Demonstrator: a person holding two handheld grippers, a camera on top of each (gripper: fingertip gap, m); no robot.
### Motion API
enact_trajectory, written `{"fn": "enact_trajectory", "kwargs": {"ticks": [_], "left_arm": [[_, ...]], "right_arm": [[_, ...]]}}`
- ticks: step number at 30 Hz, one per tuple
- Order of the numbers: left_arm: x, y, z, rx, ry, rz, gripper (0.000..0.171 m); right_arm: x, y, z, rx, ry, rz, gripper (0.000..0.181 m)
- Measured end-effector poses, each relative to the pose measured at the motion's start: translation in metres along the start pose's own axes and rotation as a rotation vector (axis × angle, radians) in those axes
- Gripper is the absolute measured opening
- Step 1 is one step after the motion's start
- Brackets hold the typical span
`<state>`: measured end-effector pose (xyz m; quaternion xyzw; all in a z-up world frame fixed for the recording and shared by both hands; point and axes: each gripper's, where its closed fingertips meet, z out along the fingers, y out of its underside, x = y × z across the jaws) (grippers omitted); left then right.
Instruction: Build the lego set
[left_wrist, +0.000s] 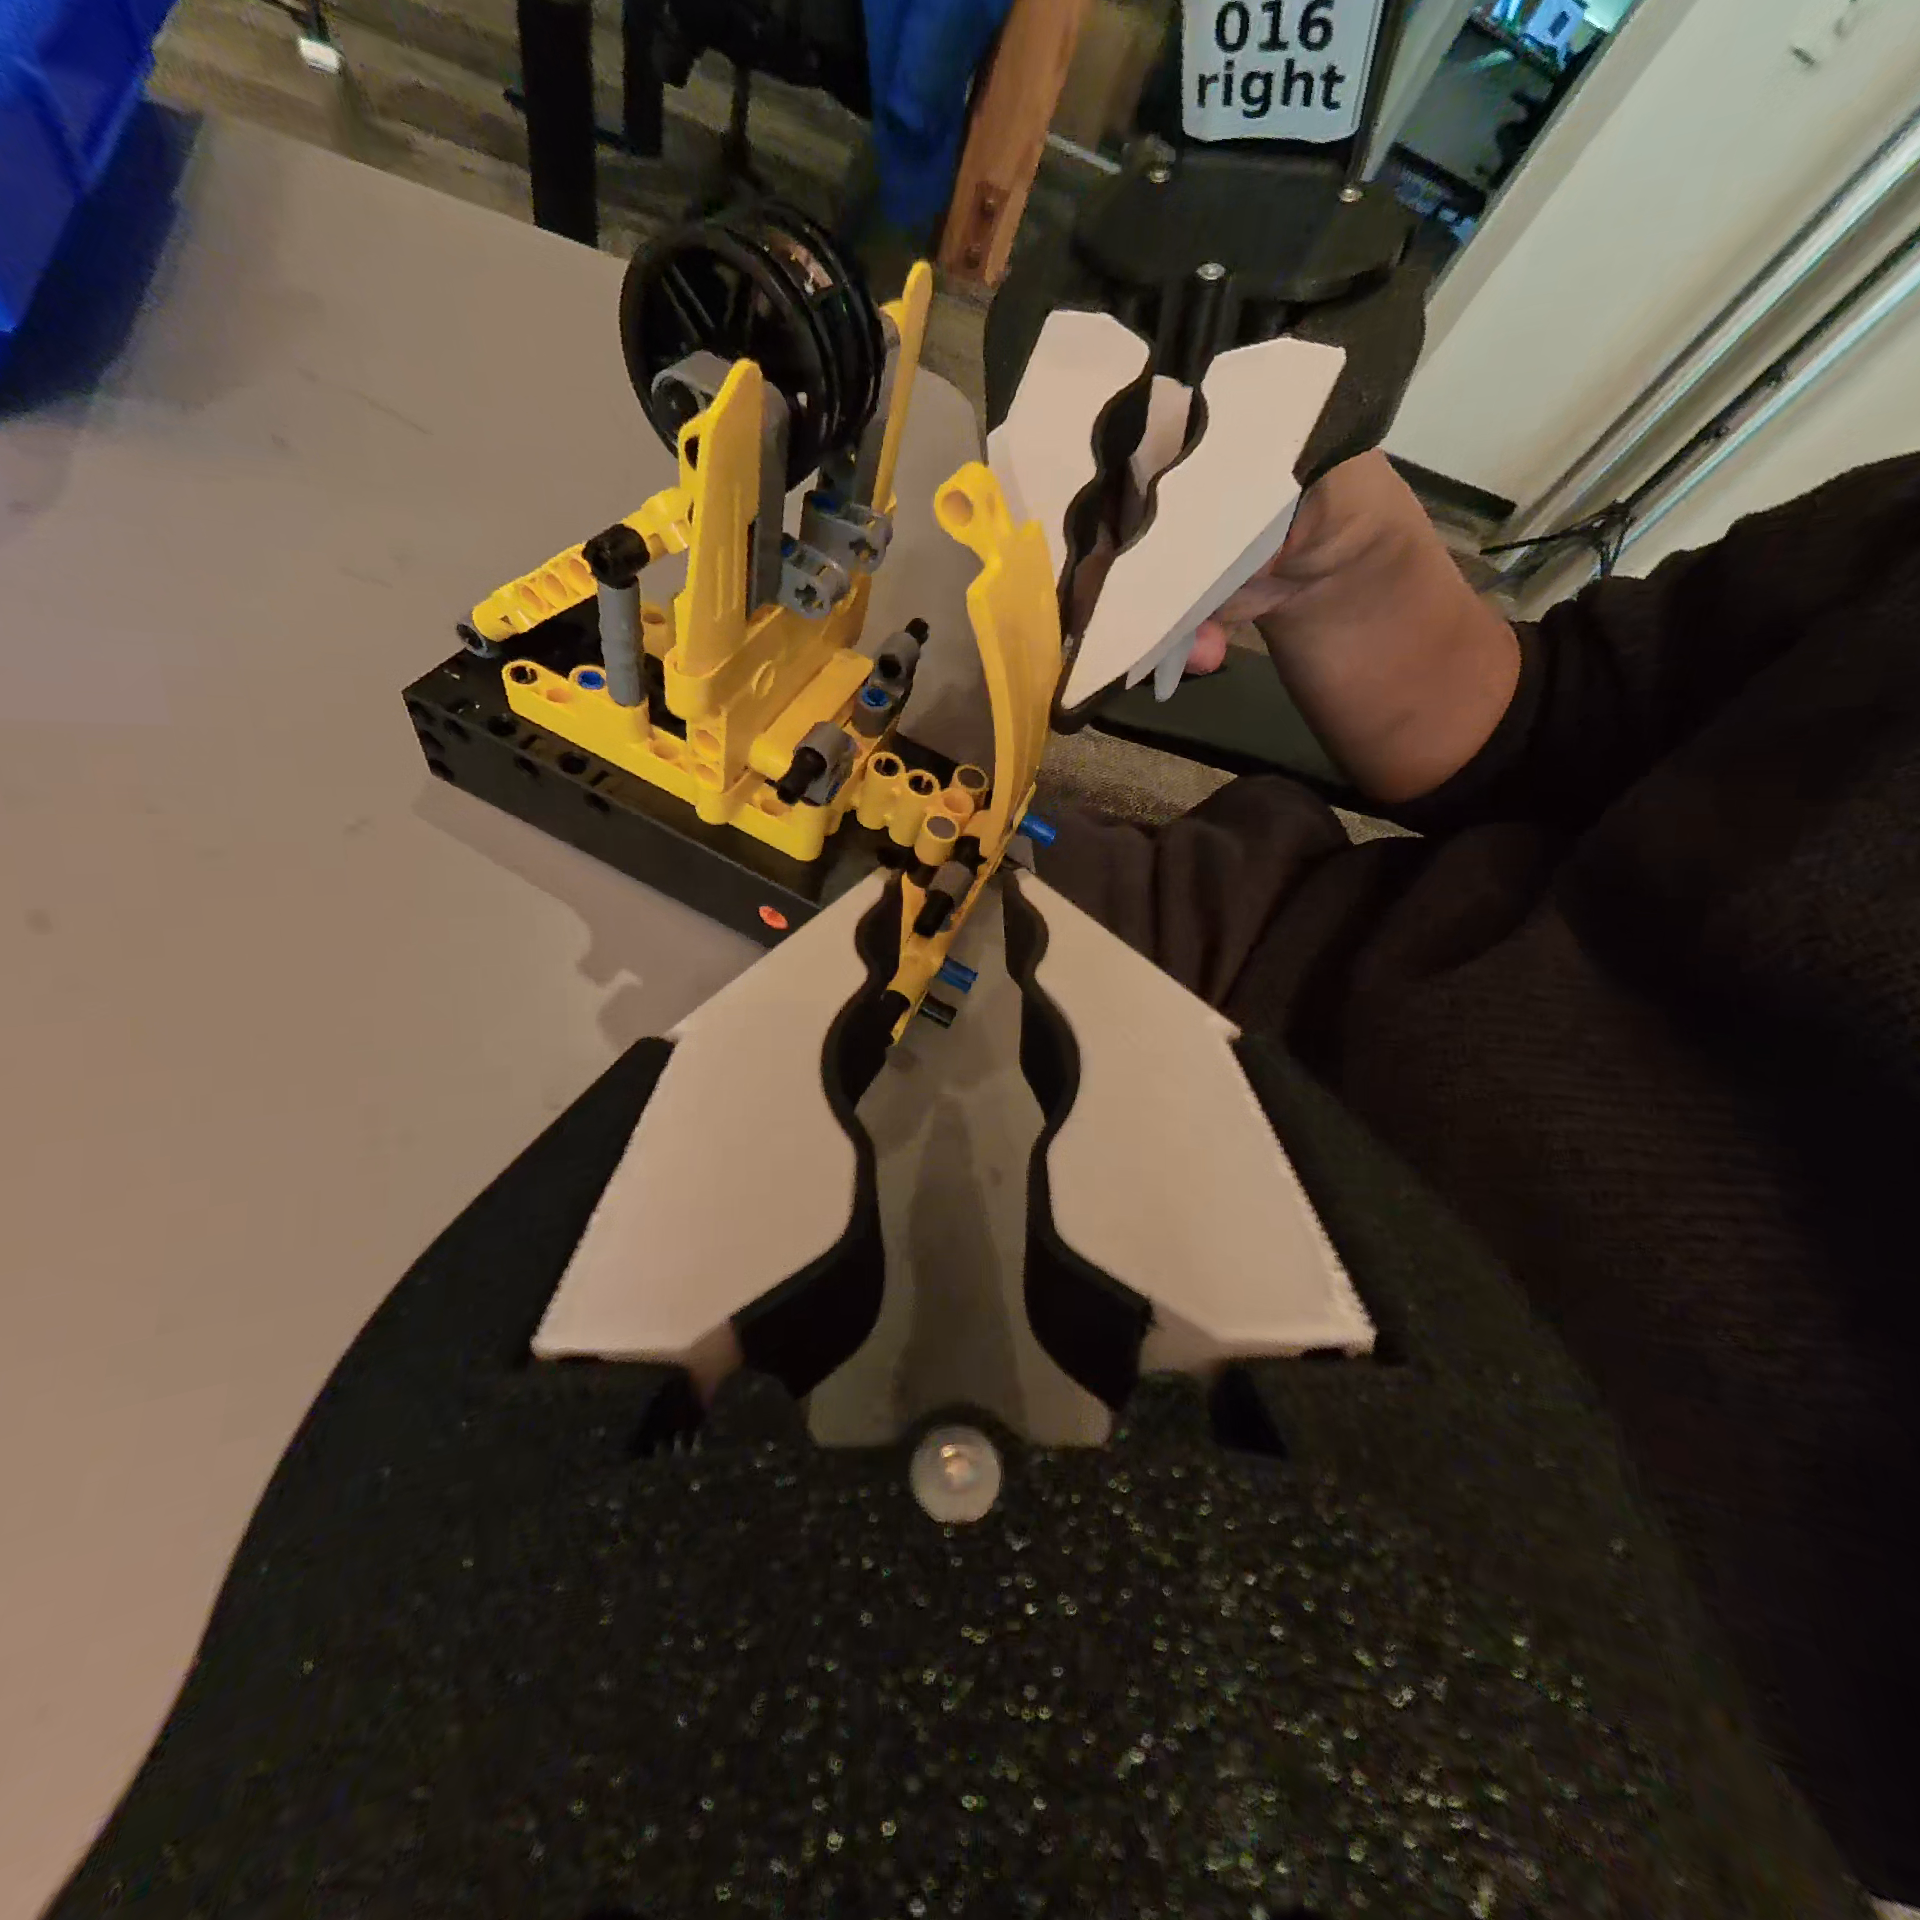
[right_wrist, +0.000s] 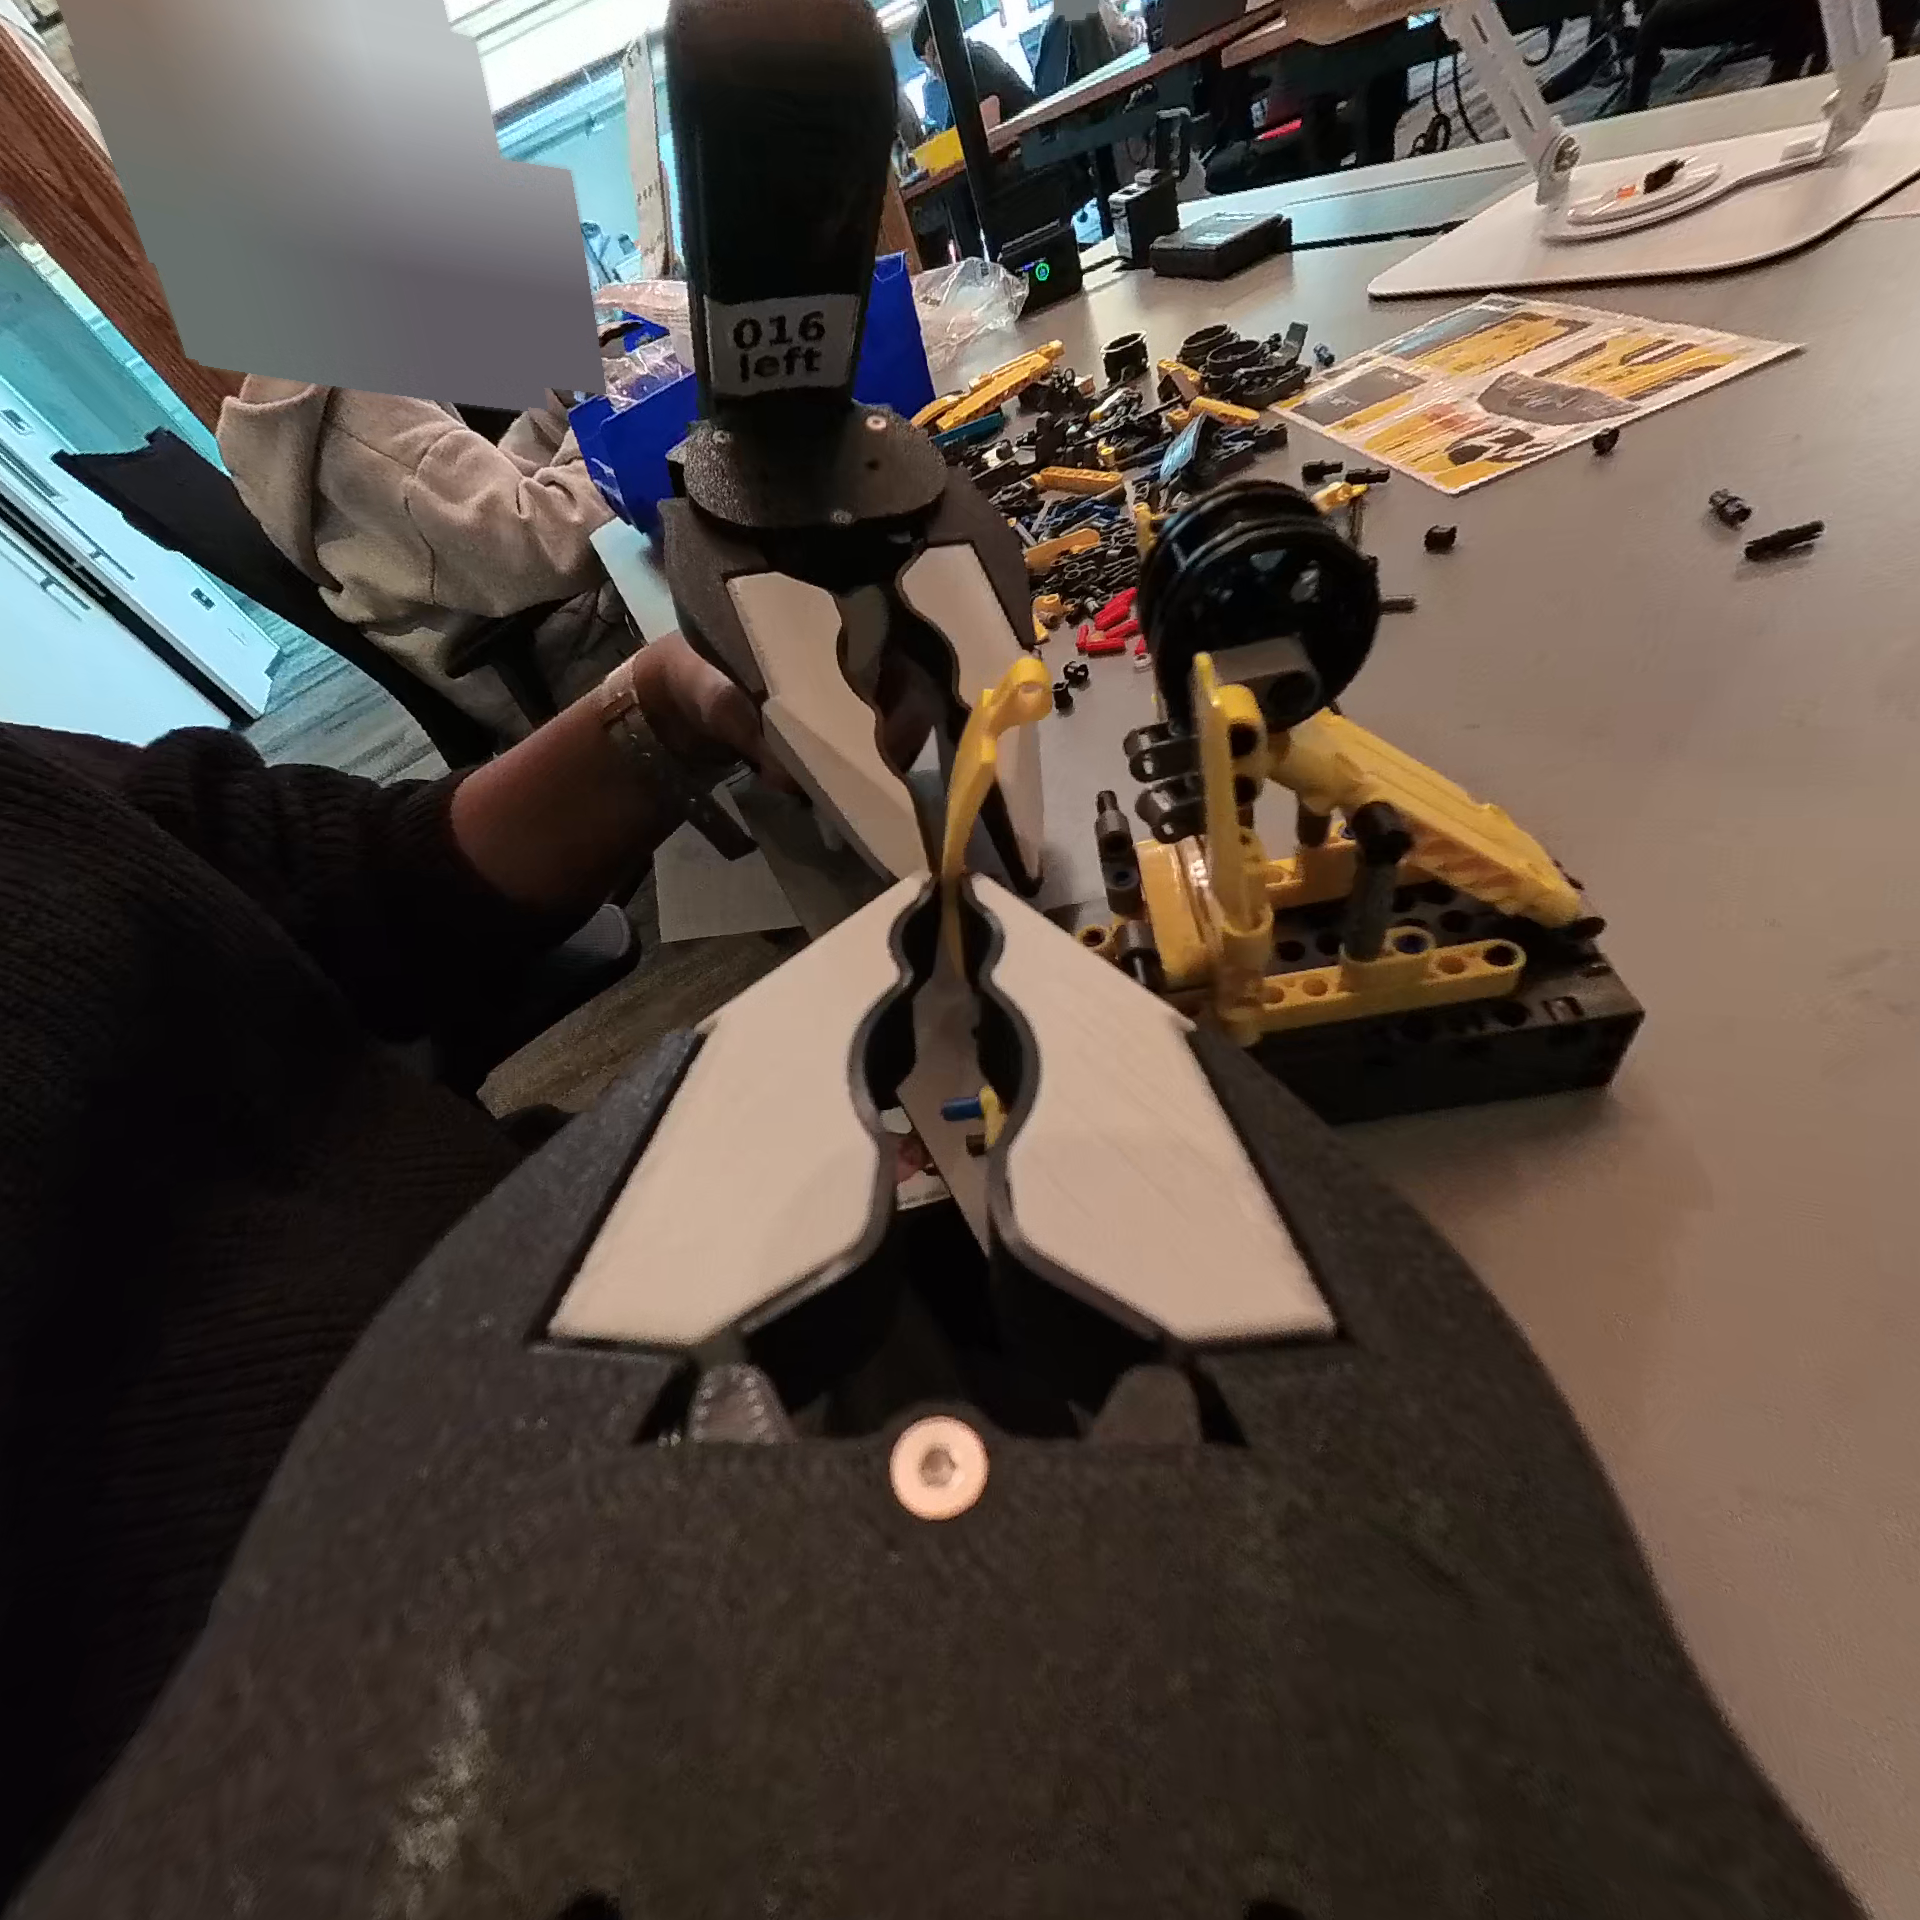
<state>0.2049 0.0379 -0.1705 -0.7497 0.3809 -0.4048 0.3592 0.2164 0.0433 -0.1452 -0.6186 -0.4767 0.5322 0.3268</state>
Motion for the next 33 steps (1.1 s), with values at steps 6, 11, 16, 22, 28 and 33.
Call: {"fn": "enact_trajectory", "kwargs": {"ticks": [6, 11, 16, 22, 28, 33], "left_arm": [[0.0007, -0.001, 0.0008, 0.0, 0.012, 0.015, 0.007], [0.0008, -0.0005, 0.0015, -0.003, 0.007, 0.021, 0.006], [-0.0006, -0.0009, 0.0023, -0.004, -0.011, 0.033, 0.006], [-0.002, -0.0005, 0.0027, -0.007, -0.019, 0.029, 0.006], [-0.001, -0.0006, 0.0025, -0.007, -0.019, 0.04, 0.006], [-0.0009, -0.0003, 0.0027, -0.009, -0.025, 0.052, 0.006]], "right_arm": [[0.0005, 0.0007, -0.0006, 0.002, -0.015, 0.008, 0.003], [0.0013, 0.0011, -0.0018, 0.003, -0.012, 0.003, 0.003], [0.0005, 0.0021, -0.0024, 0.002, -0.005, -0.003, 0.003], [-0.0005, 0.0023, -0.0019, 0.003, 0.009, -0.02, 0.002], [-0.0012, 0.0018, -0.0012, 0.004, 0.006, -0.049, 0.003], [-0.0015, 0.0019, -0.0012, 0.002, 0.008, -0.074, 0.003]]}}
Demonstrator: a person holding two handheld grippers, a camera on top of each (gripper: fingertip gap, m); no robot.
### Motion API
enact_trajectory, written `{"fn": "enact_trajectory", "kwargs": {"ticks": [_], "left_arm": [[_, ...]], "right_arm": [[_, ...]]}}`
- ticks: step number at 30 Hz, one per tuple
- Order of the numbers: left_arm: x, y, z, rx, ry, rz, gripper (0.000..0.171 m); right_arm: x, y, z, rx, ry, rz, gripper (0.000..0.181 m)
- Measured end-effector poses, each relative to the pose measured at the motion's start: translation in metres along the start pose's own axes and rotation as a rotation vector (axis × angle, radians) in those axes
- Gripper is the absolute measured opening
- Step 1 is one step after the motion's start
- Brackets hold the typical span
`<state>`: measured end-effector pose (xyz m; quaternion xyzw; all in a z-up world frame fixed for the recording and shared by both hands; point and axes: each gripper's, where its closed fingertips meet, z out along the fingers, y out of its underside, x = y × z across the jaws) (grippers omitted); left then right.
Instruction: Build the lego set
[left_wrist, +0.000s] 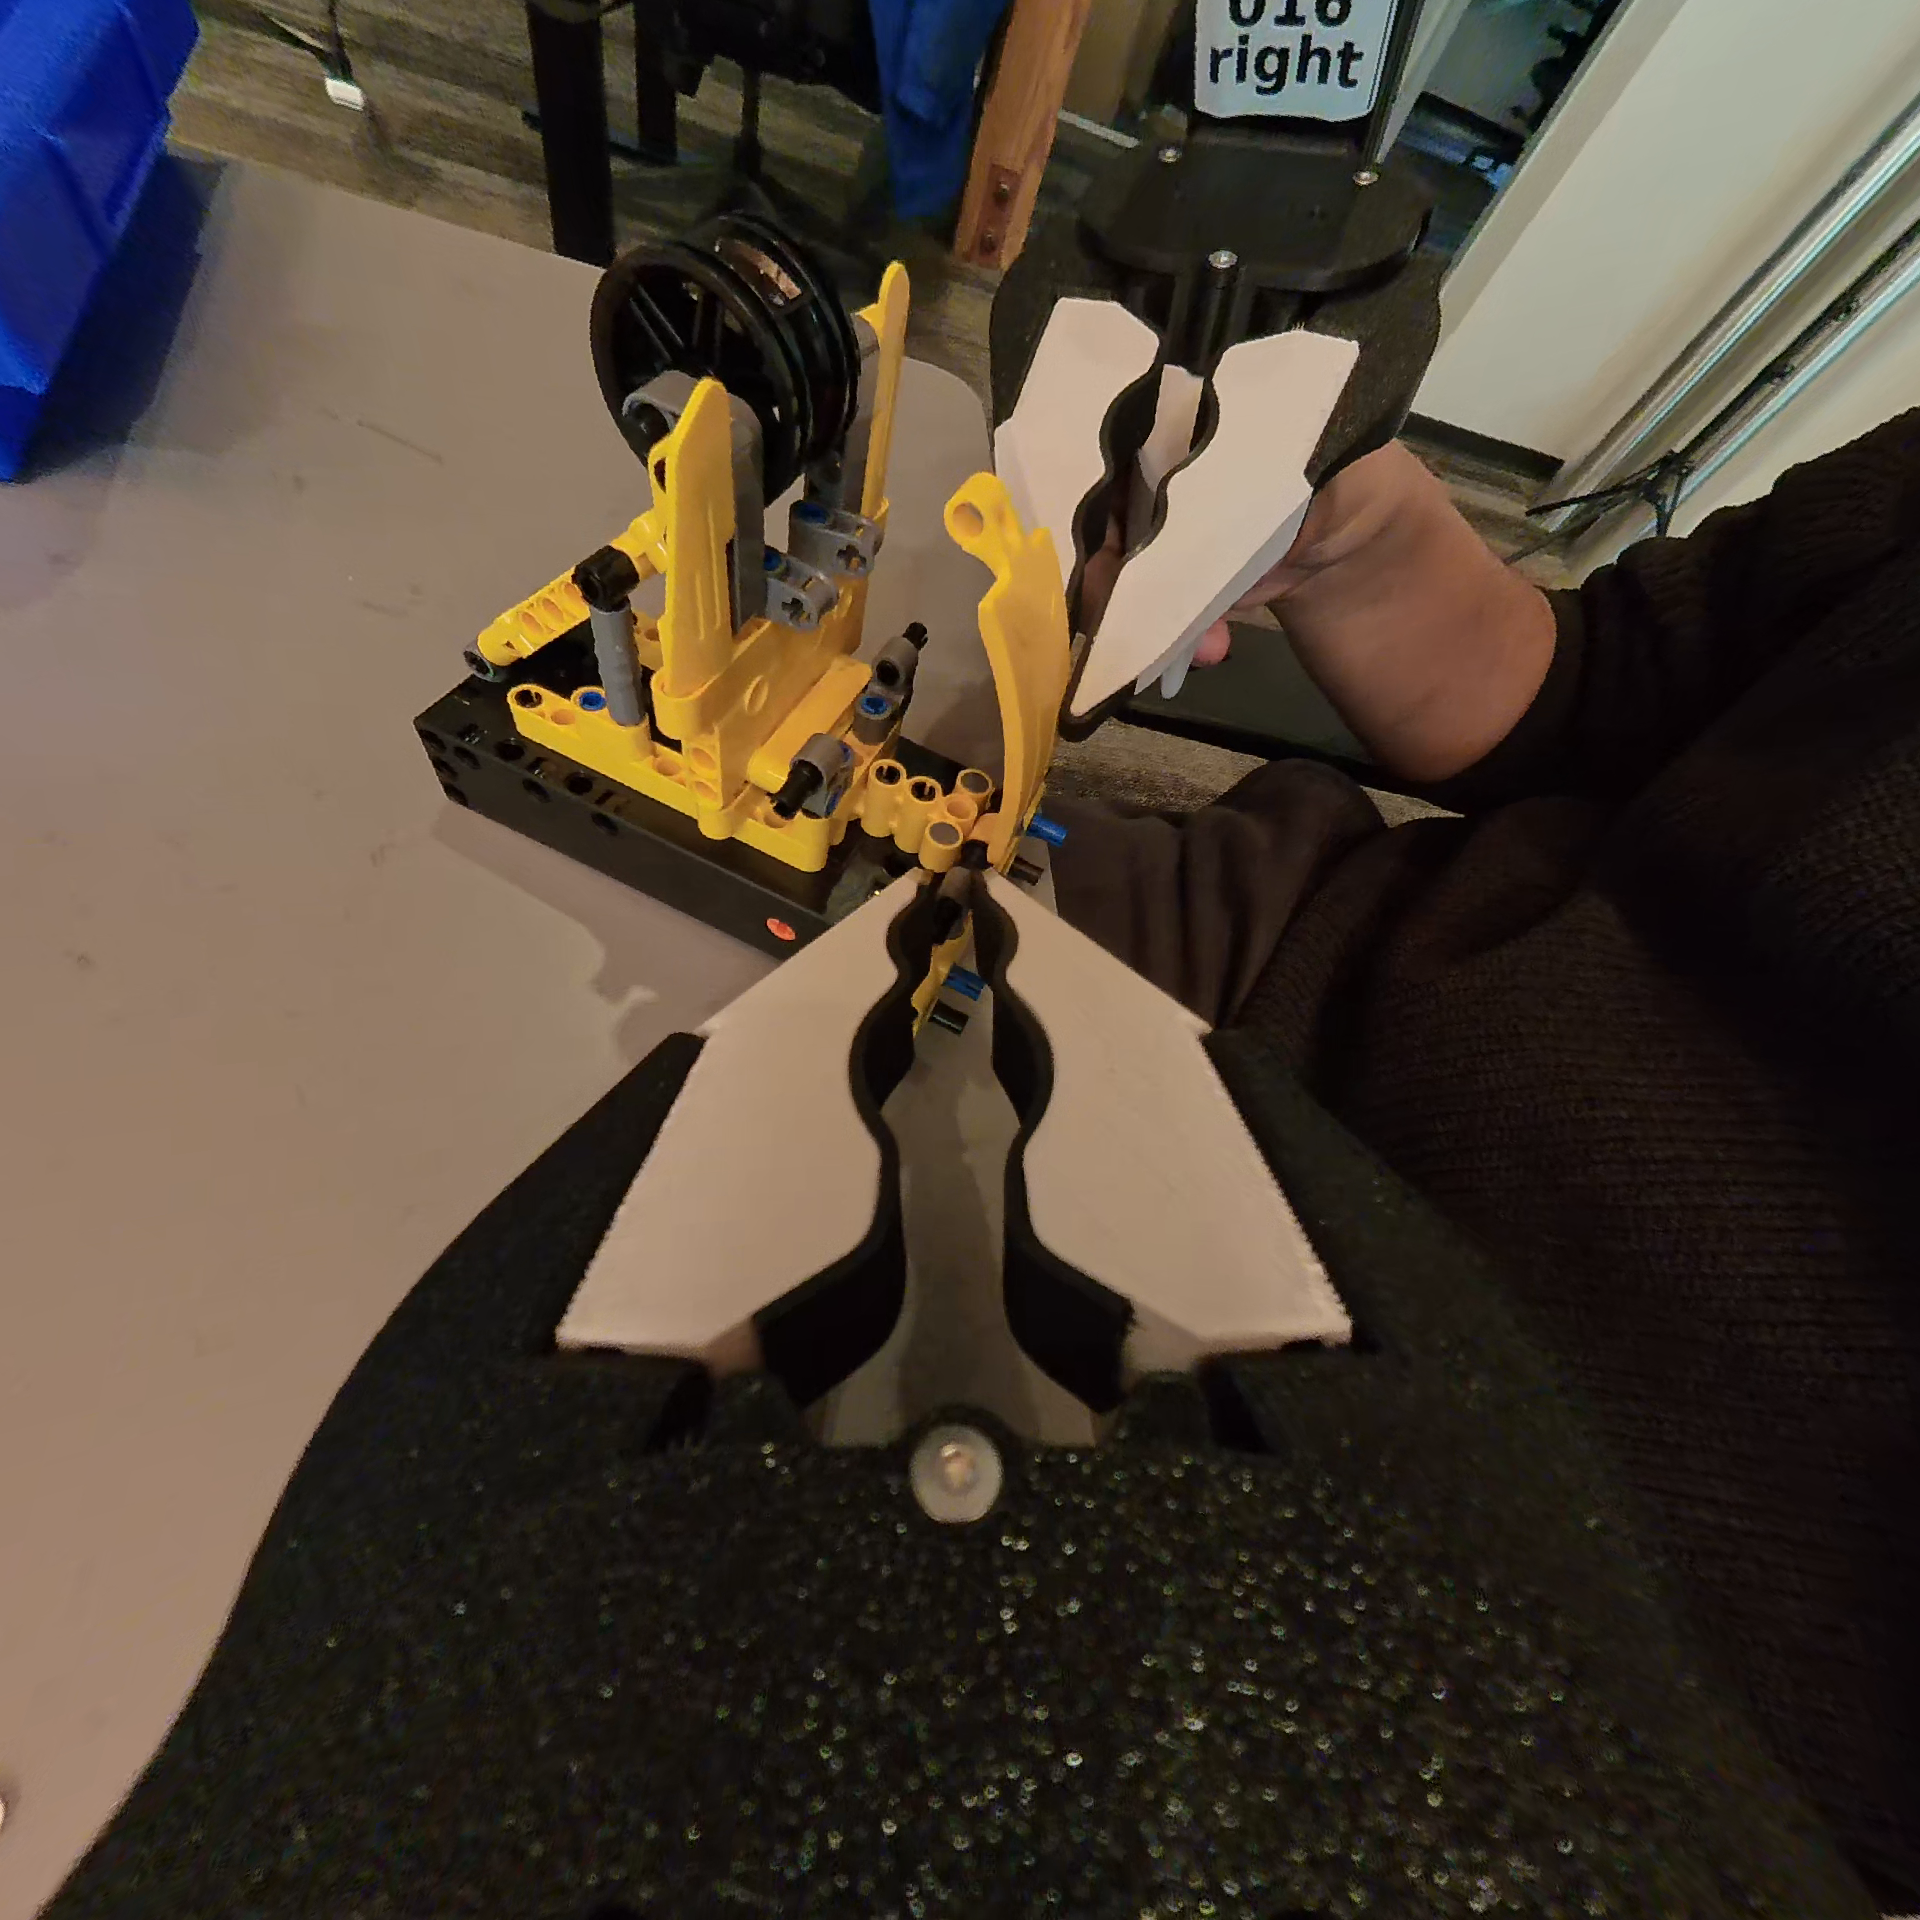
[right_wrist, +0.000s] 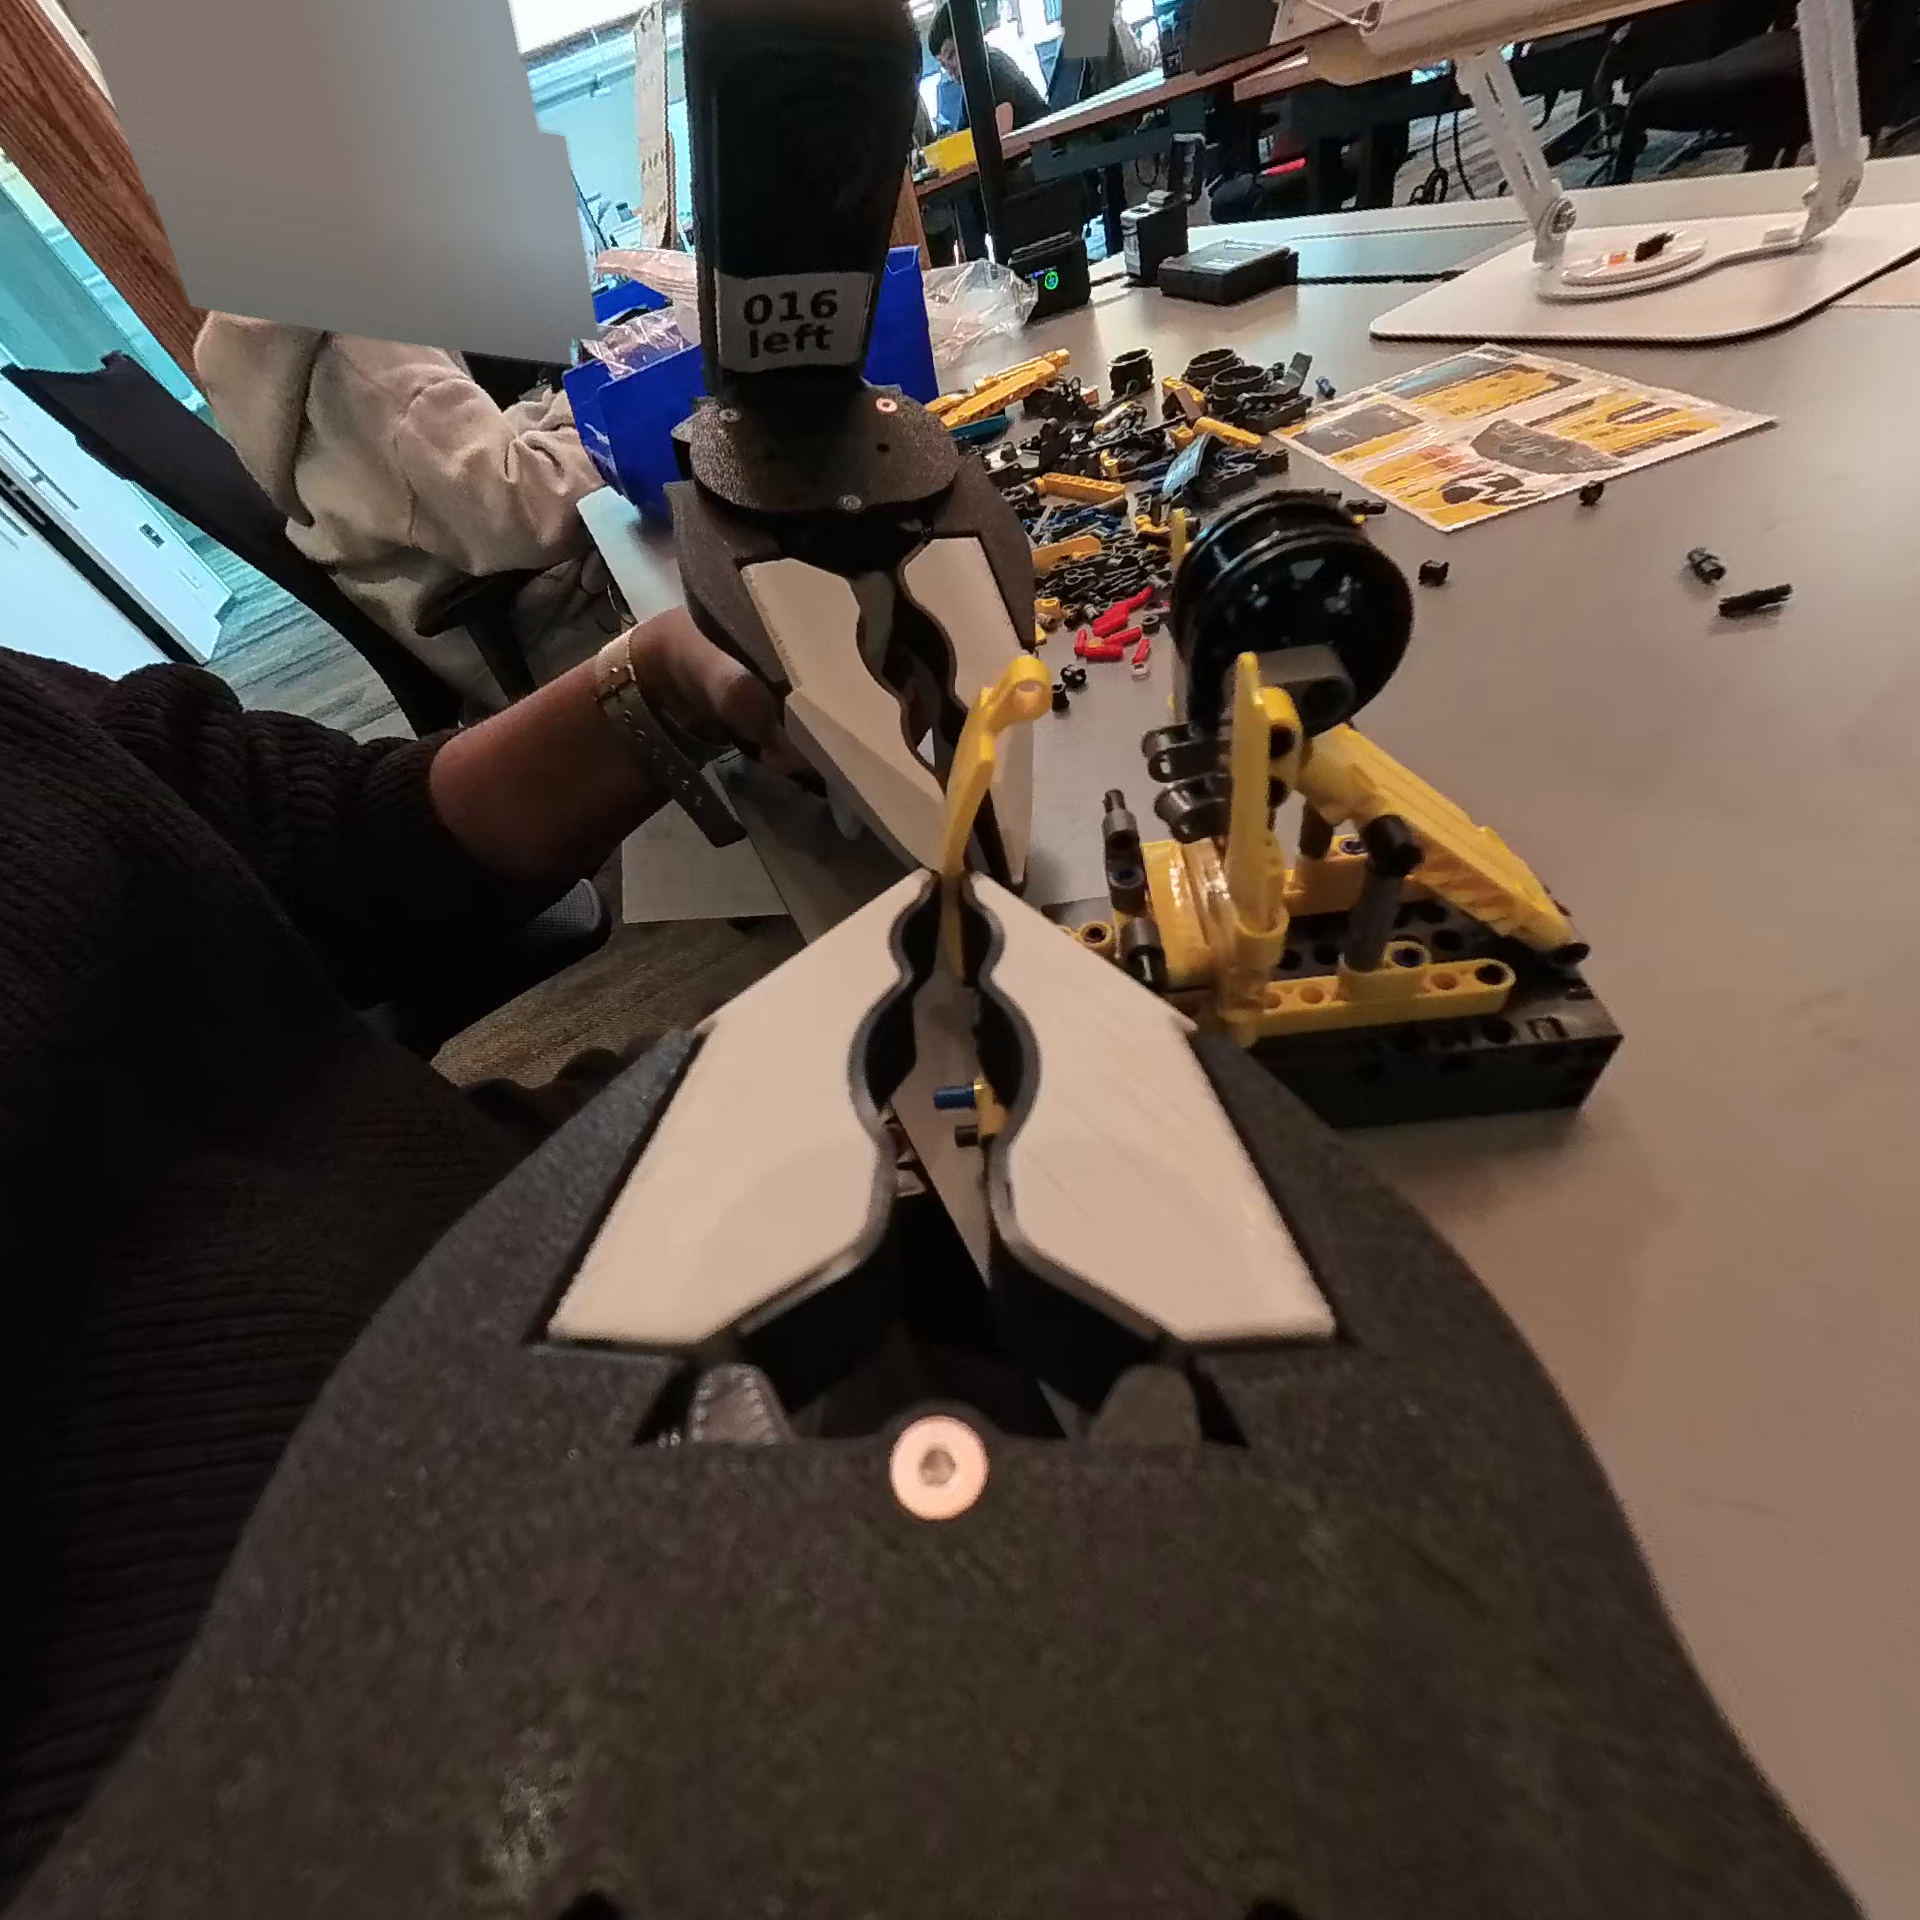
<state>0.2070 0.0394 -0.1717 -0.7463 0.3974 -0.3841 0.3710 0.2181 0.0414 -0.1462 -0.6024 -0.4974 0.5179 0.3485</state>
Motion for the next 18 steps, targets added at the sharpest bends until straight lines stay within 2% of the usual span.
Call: {"fn": "enact_trajectory", "kwargs": {"ticks": [18], "left_arm": [[0.0007, -0.0006, -0.0002, -0.004, -0.054, 0.115, 0.004]], "right_arm": [[-0.002, 0.0072, 0.0007, -0.013, -0.013, -0.027, 0.004]]}}
